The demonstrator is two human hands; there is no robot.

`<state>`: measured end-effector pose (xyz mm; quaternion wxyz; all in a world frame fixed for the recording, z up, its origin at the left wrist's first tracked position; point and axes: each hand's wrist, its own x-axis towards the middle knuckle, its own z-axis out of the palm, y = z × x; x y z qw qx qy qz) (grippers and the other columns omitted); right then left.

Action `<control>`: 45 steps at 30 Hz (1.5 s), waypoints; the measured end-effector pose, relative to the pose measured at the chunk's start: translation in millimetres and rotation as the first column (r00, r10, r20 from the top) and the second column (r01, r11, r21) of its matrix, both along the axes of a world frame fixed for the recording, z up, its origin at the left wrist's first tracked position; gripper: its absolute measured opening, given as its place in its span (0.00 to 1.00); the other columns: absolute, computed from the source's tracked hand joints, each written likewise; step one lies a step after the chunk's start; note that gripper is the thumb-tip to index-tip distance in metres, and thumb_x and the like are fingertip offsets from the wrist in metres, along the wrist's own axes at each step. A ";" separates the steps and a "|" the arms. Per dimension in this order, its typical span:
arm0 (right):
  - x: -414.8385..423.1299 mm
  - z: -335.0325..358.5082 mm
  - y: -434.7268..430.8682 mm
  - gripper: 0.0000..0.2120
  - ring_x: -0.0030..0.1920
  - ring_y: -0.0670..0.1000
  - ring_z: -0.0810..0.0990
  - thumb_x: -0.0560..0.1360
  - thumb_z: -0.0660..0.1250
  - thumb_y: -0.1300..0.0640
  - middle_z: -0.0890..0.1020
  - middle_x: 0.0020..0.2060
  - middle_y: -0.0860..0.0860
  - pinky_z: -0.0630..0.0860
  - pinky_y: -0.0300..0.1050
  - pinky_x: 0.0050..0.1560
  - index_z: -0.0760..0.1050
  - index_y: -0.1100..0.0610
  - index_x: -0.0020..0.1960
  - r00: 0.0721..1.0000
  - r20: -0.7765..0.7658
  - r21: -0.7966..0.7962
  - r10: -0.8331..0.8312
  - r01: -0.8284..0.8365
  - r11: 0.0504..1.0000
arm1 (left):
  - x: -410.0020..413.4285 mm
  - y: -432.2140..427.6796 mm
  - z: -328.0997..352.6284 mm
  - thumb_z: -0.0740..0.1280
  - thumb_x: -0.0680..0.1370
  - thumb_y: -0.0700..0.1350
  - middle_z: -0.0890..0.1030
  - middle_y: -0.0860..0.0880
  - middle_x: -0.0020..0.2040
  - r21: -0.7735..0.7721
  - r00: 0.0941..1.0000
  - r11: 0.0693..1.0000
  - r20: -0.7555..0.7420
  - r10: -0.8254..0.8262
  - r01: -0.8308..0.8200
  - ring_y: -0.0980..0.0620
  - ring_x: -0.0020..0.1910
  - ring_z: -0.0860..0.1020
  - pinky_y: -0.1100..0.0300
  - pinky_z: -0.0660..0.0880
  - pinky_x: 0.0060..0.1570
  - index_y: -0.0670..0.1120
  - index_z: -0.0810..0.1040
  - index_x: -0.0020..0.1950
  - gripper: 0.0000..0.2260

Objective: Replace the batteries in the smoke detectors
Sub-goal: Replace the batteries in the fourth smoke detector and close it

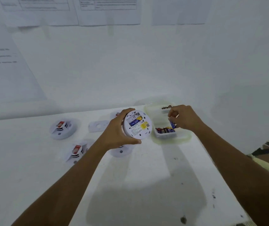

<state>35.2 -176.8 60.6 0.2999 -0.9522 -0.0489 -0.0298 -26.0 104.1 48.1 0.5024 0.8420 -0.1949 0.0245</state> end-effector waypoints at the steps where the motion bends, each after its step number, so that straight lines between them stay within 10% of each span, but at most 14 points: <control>1: 4.6 -2.0 -4.5 0.02 0.37 0.53 0.84 0.72 0.72 0.62 0.84 0.39 0.53 0.83 0.54 0.42 0.80 0.56 0.42 1.000 -0.029 -0.039 0.001 -0.002 0.999 | 0.2 -7.4 -0.7 0.84 0.58 0.47 0.76 0.59 0.62 0.000 1.000 1.000 -0.003 0.001 -0.001 0.57 0.63 0.74 0.64 0.74 0.59 0.54 0.68 0.69 0.43; 12: 18.2 -28.5 -25.4 0.08 0.42 0.54 0.83 0.72 0.69 0.63 0.82 0.46 0.54 0.82 0.49 0.47 0.77 0.50 0.45 0.986 -0.168 -0.201 0.008 -0.042 0.979 | -5.8 -39.3 -5.9 0.83 0.61 0.42 0.74 0.62 0.61 0.001 0.999 0.999 -0.022 0.033 -0.033 0.67 0.60 0.72 0.77 0.70 0.53 0.54 0.66 0.69 0.42; 22: -33.7 15.2 7.2 0.02 0.43 0.44 0.82 0.74 0.71 0.60 0.83 0.45 0.47 0.78 0.34 0.42 0.80 0.54 0.46 0.988 0.111 0.280 0.109 -0.137 0.950 | -2.2 -48.0 -8.8 0.84 0.60 0.45 0.76 0.60 0.62 0.011 1.000 1.000 0.012 0.014 -0.014 0.62 0.61 0.74 0.74 0.72 0.55 0.53 0.67 0.69 0.42; 33: -61.2 1.8 67.7 0.01 0.49 0.48 0.80 0.74 0.69 0.59 0.82 0.49 0.51 0.78 0.44 0.51 0.80 0.56 0.45 0.989 0.111 0.417 -0.101 0.046 0.908 | -2.7 -53.6 -16.9 0.82 0.61 0.51 0.72 0.70 0.58 0.066 0.993 0.996 0.099 0.059 -0.066 0.69 0.58 0.72 0.80 0.67 0.53 0.66 0.65 0.62 0.37; 45: -64.3 -6.5 73.7 0.07 0.43 0.37 0.78 0.75 0.71 0.54 0.82 0.45 0.45 0.73 0.24 0.37 0.79 0.56 0.50 0.981 0.069 0.558 -0.183 0.114 0.822 | 0.0 -54.3 -18.1 0.73 0.60 0.65 0.72 0.66 0.61 0.026 0.999 0.999 0.022 0.038 -0.039 0.59 0.62 0.74 0.66 0.70 0.62 0.65 0.64 0.64 0.35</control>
